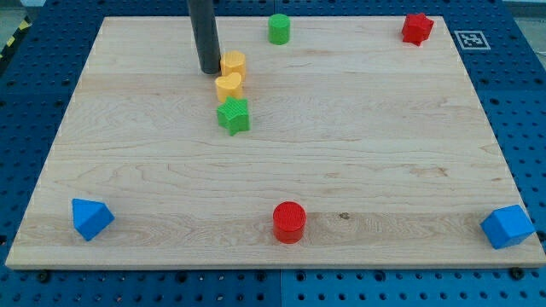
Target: Slide the green circle closer to the yellow hexagon
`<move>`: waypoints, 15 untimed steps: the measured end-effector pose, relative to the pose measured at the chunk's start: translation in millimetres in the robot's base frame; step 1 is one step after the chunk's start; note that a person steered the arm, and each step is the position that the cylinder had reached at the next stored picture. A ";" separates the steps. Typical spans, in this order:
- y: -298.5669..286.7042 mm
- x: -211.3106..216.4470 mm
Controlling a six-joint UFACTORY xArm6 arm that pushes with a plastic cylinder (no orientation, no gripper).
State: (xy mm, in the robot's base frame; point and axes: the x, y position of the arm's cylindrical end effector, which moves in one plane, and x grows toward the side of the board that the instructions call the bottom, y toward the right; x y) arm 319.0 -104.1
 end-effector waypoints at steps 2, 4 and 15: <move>-20.0 -65.0; 69.9 -63.9; 121.4 -107.1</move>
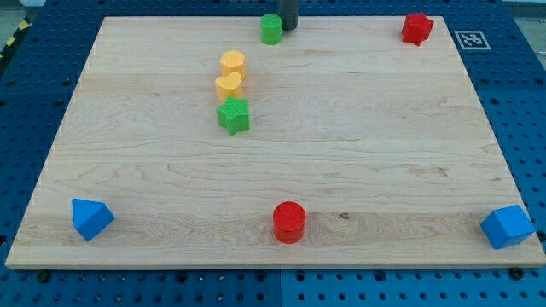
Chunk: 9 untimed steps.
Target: Slide the green circle closer to the yellow hexagon
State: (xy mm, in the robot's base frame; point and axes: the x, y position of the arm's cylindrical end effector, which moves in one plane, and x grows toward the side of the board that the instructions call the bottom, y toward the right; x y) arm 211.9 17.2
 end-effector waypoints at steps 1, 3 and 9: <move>-20.4 0.0; -33.6 1.9; -33.7 50.7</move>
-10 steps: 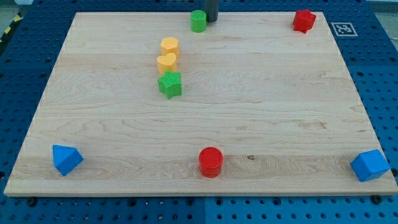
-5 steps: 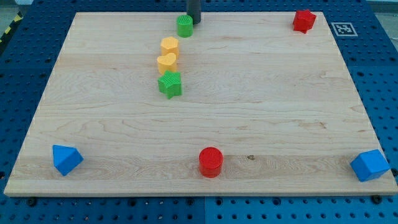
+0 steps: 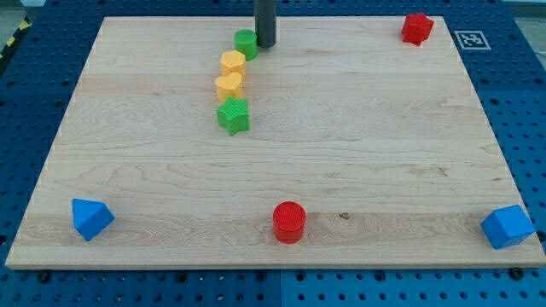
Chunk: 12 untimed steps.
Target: Slide the green circle closer to the yellow hexagon
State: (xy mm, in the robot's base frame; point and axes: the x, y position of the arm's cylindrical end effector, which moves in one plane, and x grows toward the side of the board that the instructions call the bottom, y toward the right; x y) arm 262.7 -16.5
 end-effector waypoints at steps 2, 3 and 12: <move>0.0 9.5; 0.0 9.5; -13.9 9.5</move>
